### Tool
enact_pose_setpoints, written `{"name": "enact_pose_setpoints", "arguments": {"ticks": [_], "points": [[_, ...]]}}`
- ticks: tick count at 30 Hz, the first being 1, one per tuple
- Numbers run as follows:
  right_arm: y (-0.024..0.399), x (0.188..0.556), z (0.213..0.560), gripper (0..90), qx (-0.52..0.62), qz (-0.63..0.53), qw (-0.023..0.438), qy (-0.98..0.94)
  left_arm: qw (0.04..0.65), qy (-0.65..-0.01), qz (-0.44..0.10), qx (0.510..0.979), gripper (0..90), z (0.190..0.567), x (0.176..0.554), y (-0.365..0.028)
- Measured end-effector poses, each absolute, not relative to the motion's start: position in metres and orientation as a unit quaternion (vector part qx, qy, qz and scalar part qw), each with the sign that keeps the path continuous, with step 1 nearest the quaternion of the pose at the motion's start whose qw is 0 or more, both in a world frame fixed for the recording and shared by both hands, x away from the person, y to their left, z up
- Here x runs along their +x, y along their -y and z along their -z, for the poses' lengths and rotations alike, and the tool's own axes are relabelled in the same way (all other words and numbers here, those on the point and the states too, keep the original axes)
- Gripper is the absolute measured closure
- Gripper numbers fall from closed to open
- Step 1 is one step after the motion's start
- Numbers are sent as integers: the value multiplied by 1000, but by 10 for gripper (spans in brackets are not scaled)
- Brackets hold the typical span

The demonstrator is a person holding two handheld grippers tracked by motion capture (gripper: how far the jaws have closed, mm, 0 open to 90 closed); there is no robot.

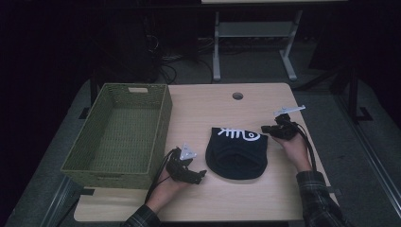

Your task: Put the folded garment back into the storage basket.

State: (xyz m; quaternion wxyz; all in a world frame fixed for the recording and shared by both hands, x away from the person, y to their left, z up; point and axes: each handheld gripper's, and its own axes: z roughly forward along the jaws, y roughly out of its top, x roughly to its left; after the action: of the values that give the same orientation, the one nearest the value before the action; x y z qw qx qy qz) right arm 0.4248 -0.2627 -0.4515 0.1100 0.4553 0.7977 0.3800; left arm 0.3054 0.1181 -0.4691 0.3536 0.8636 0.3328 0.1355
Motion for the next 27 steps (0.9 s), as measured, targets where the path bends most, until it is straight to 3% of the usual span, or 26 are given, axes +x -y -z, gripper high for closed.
{"name": "enact_pose_setpoints", "arguments": {"ticks": [10,27], "points": [[266,427,461,900,460,-365,98,-804,349,-319,-134,871,121,462,283,-120],[268,414,459,900,435,-358,94,-821,350,-325,-127,869,122,461,285,-121]]}}
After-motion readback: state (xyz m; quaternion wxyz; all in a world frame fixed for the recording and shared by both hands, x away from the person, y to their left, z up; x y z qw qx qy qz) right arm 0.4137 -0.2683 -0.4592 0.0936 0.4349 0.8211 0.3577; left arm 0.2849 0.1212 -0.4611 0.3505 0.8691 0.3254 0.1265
